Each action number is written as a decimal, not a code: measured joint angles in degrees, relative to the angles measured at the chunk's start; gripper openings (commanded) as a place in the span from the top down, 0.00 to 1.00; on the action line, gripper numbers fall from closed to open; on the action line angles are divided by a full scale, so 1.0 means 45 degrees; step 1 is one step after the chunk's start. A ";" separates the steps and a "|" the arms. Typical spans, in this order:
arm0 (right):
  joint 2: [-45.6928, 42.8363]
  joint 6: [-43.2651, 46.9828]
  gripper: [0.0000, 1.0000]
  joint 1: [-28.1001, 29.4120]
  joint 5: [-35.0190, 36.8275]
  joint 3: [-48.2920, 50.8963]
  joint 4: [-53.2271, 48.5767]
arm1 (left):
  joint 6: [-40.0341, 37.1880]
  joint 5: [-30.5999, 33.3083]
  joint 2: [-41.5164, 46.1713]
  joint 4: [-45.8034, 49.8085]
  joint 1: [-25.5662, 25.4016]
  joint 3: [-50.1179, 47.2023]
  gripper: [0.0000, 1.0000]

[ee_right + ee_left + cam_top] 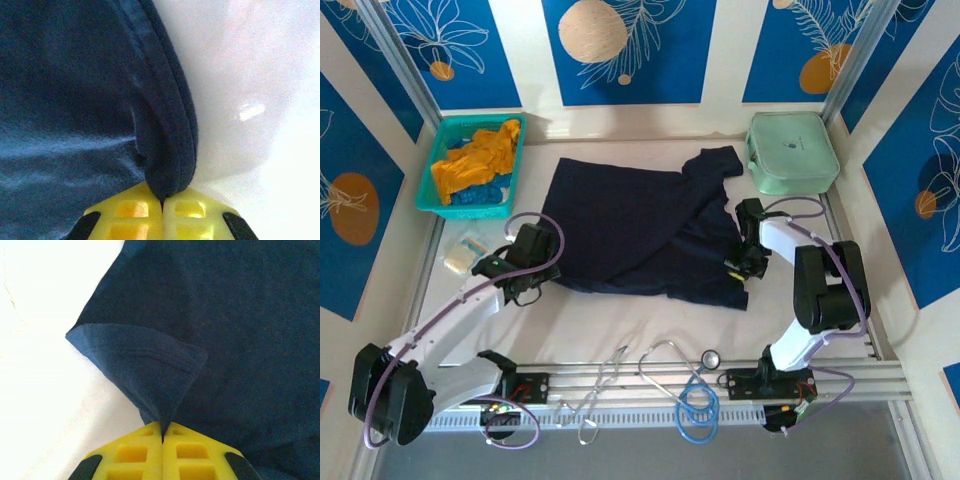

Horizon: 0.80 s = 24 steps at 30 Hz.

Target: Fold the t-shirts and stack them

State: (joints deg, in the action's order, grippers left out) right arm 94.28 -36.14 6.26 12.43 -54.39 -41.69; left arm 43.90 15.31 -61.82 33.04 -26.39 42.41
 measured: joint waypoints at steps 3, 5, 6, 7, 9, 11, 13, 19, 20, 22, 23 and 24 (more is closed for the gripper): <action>-0.0447 -0.0005 1.00 -0.0034 0.0418 -0.0102 -0.0379 | -0.0010 0.0102 0.0253 -0.0010 -0.0005 -0.0039 1.00; -0.1316 -0.0019 1.00 -0.0034 0.0797 -0.0267 -0.1069 | -0.0015 0.0185 0.0374 -0.0010 -0.0010 -0.0117 1.00; -0.1812 -0.0024 1.00 -0.0034 0.0981 -0.0442 -0.1452 | -0.0029 0.0209 0.0393 -0.0010 -0.0010 -0.0175 1.00; -0.2399 -0.0029 1.00 -0.0029 0.1209 -0.0729 -0.1914 | -0.0058 0.0243 0.0393 -0.0010 -0.0010 -0.0233 1.00; -0.3478 -0.0034 1.00 0.0019 0.1540 -0.1399 -0.2647 | -0.0107 0.0248 0.0393 -0.0058 -0.0010 -0.0369 1.00; -0.4561 -0.0073 1.00 0.0131 0.1744 -0.2113 -0.3337 | -0.0160 0.0277 0.0389 -0.0121 -0.0010 -0.0452 1.00; -0.5353 -0.0092 1.00 0.0282 0.1817 -0.2594 -0.3881 | -0.0214 0.0287 0.0384 -0.0185 -0.0010 -0.0457 1.00; -0.4609 0.0136 1.00 0.0393 0.1710 -0.4133 -0.4949 | -0.0855 0.0529 0.0049 -0.0199 -0.0005 -0.0233 1.00; -0.4036 0.0282 1.00 0.0389 0.1705 -0.4614 -0.4983 | -0.1020 0.0631 -0.0126 -0.0199 0.0005 -0.0073 1.00; -0.2555 0.0685 1.00 0.0355 0.1656 -0.5848 -0.4925 | -0.1321 0.0826 -0.0510 -0.0253 0.0053 0.0277 1.00; -0.1758 0.0874 1.00 0.0330 0.1642 -0.6523 -0.4862 | -0.1511 0.0962 -0.0763 -0.0296 0.0097 0.0491 1.00; -0.0962 0.1059 1.00 0.0301 0.1642 -0.7213 -0.4823 | -0.1651 0.1083 -0.1015 -0.0398 0.0146 0.0685 1.00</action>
State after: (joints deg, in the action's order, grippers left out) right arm 89.95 -31.38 7.62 19.81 -86.85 -63.40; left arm 36.47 20.18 -66.39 31.24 -25.74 45.50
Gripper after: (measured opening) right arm 0.042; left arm 0.062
